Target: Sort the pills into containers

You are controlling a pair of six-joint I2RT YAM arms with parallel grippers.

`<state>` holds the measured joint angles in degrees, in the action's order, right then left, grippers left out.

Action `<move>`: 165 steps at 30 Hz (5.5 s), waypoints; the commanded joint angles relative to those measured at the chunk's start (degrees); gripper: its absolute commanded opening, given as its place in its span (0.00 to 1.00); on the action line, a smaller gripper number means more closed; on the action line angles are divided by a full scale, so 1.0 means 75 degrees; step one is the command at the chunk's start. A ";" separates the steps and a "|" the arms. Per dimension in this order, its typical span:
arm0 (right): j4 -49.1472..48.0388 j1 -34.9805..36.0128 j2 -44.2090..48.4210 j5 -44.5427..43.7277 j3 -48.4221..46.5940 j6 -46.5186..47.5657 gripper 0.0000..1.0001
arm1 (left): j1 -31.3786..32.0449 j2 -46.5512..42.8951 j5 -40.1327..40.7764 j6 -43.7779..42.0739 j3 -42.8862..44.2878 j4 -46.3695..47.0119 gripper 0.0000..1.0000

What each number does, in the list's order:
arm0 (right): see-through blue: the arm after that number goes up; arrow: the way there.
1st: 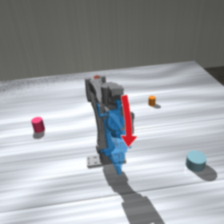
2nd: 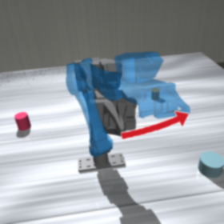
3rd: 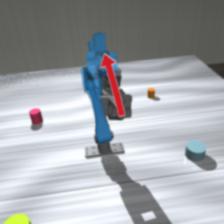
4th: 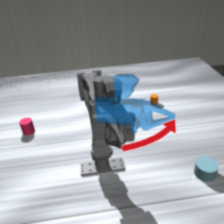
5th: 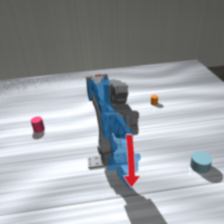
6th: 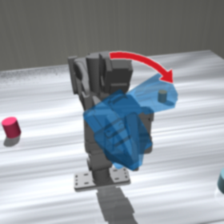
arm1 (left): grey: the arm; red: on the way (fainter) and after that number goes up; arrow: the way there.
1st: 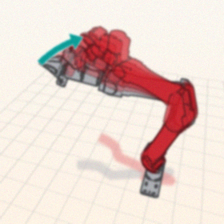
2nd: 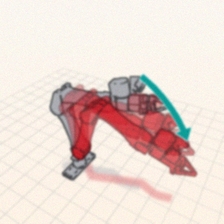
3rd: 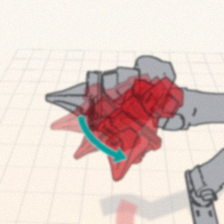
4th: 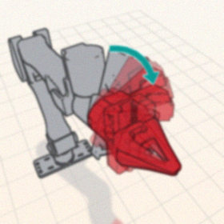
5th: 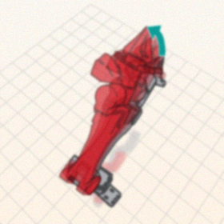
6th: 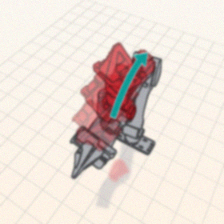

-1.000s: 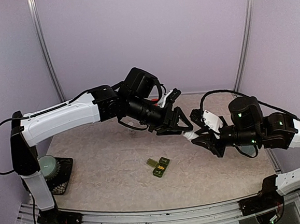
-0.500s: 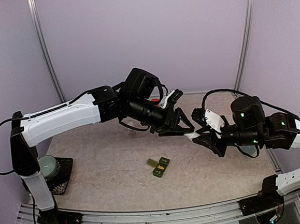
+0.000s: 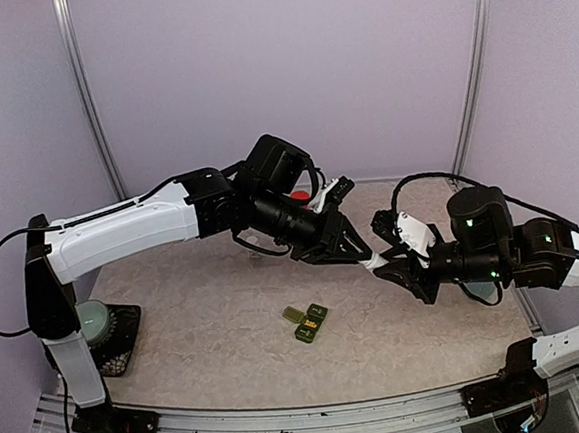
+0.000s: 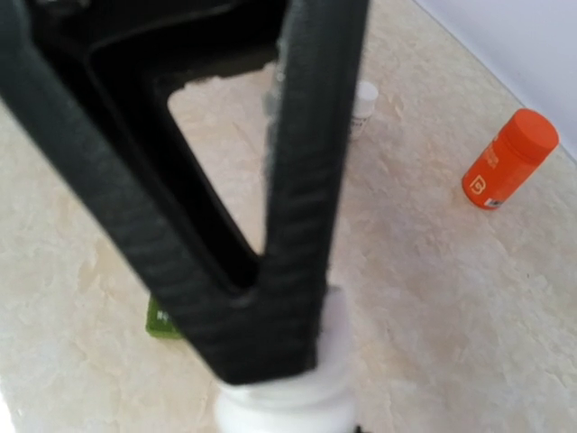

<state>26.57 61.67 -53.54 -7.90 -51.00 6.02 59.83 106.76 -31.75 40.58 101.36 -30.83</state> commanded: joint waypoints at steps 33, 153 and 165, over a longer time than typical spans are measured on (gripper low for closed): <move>-0.3205 -0.0737 0.1205 0.7046 0.1355 -0.5369 0.15 | 0.2682 -0.0489 -0.0469 -0.7159 0.1416 -0.2047 0.08; -0.5488 -0.0607 0.0742 0.6151 0.1956 -0.6407 0.13 | 0.3448 -0.2973 0.6372 -1.1333 -0.4622 0.5727 0.47; -0.5128 -0.0617 0.0666 0.6208 0.1894 -0.6208 0.13 | 0.3460 -0.3238 0.5493 -1.1075 -0.4612 0.4875 0.02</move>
<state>-13.04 56.90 -48.56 38.02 -35.86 -42.65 85.47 84.73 15.66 -44.73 66.46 10.72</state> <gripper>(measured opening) 0.193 0.531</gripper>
